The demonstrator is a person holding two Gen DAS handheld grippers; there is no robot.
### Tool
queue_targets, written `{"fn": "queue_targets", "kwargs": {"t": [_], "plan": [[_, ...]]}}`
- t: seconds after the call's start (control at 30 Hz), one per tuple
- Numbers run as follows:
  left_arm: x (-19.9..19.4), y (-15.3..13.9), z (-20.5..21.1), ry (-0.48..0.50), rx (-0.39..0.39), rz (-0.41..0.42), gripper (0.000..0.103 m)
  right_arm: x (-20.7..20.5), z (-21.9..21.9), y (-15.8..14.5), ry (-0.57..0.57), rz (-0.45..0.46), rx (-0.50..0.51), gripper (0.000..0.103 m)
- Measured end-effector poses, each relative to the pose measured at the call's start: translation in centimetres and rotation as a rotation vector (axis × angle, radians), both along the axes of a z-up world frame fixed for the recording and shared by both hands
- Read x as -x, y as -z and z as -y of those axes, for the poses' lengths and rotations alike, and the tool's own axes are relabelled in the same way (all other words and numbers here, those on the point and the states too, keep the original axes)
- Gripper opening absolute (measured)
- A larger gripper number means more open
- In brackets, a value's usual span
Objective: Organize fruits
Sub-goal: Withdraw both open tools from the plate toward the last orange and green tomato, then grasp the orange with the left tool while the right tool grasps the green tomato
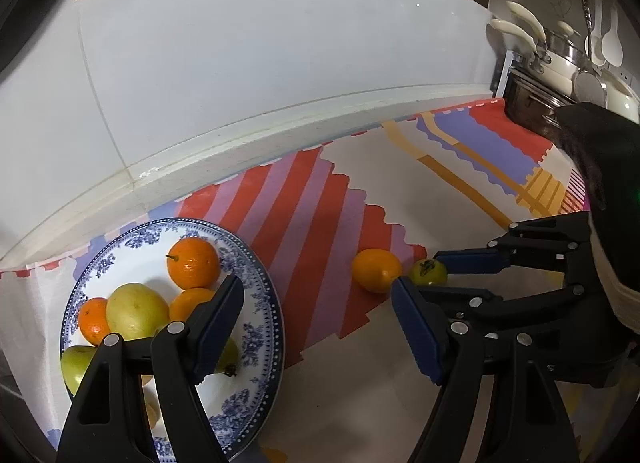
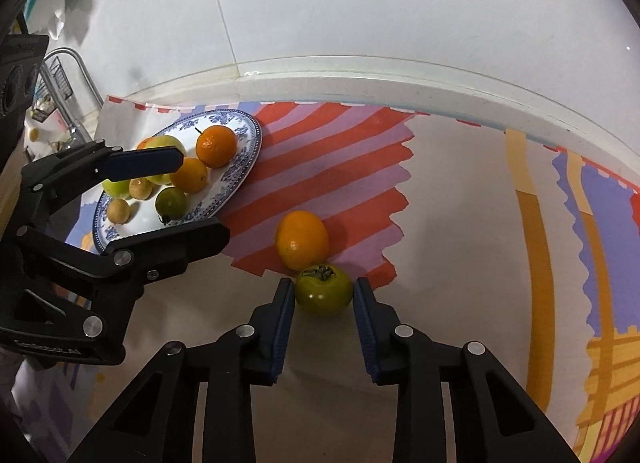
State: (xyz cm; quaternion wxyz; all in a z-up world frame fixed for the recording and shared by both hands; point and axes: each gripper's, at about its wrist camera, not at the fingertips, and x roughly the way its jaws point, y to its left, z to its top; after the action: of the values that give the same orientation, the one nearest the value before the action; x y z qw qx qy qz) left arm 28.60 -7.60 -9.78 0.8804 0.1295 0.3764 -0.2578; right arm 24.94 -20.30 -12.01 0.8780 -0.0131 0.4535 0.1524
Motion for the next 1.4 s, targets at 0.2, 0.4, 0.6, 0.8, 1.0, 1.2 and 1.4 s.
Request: {"fn": "queue_targets", "kwargs": {"t": [0.2, 0.4, 0.6, 0.8, 1.0, 1.2, 1.4], "plan": [[-0.1, 0.8, 1.5, 0.017, 0.01, -0.032, 0.072, 1.0, 1.6, -0.9, 0.079, 0.033, 0.016, 0.031], [-0.9, 2.0, 3.5, 0.038, 0.02, -0.095, 0.061, 1.1, 3.5, -1.2, 0.135, 0.041, 0.021, 0.031], [-1.9, 3.3, 4.9, 0.032, 0.018, -0.139, 0.044, 0.8, 4.3, -1.1, 0.164, 0.037, 0.02, 0.031], [-2.2, 3.6, 5.1, 0.034, 0.022, -0.155, 0.035, 0.8, 4.4, -0.8, 0.166, 0.036, 0.017, 0.031], [-1.9, 3.2, 4.6, 0.02, 0.042, -0.15, 0.035, 0.8, 4.3, -0.8, 0.158, 0.036, 0.01, 0.031], [-1.1, 1.7, 3.5, -0.018, 0.059, -0.118, 0.035, 1.2, 4.1, -1.6, 0.15, 0.051, 0.0, 0.031], [0.2, -0.4, 1.7, -0.068, 0.09, -0.077, 0.035, 1.8, 3.0, -3.3, 0.13, 0.087, -0.021, 0.031]]}}
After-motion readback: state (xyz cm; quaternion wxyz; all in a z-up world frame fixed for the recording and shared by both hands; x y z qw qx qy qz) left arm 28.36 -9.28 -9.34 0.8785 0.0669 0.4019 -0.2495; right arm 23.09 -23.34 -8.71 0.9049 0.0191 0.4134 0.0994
